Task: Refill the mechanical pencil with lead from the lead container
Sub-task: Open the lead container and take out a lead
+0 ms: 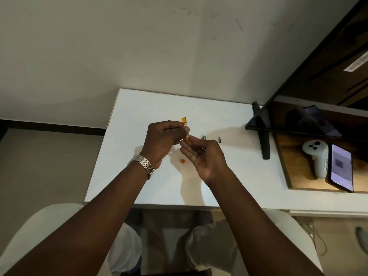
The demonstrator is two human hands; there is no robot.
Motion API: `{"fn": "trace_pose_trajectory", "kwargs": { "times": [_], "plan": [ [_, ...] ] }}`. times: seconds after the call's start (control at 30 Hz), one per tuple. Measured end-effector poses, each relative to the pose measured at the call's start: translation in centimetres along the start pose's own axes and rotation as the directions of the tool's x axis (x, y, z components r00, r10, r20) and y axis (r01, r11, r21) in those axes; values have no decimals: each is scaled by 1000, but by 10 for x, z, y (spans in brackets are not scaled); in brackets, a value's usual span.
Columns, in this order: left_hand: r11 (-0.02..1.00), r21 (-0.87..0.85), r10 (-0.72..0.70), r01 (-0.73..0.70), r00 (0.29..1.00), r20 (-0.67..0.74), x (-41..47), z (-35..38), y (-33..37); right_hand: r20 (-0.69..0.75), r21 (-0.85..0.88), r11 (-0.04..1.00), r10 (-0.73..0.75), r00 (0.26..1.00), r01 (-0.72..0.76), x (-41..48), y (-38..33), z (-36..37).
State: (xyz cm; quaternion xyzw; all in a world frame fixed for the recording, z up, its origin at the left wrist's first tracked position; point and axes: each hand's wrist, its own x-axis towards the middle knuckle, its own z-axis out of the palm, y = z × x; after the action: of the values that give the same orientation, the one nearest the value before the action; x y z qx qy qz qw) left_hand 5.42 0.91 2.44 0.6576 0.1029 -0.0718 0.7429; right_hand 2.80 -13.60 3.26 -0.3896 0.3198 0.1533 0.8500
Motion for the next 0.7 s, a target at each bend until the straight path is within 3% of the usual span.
{"fn": "trace_pose_trajectory", "kwargs": {
  "times": [0.43, 0.7],
  "plan": [
    [999, -14, 36, -35, 999, 19, -1, 0, 5, 42, 55, 998, 8, 999, -10, -2, 1, -1],
    [999, -42, -2, 2, 1000, -1, 2, 0, 1, 12, -26, 999, -30, 999, 31, -4, 2, -1]
  ]
}}
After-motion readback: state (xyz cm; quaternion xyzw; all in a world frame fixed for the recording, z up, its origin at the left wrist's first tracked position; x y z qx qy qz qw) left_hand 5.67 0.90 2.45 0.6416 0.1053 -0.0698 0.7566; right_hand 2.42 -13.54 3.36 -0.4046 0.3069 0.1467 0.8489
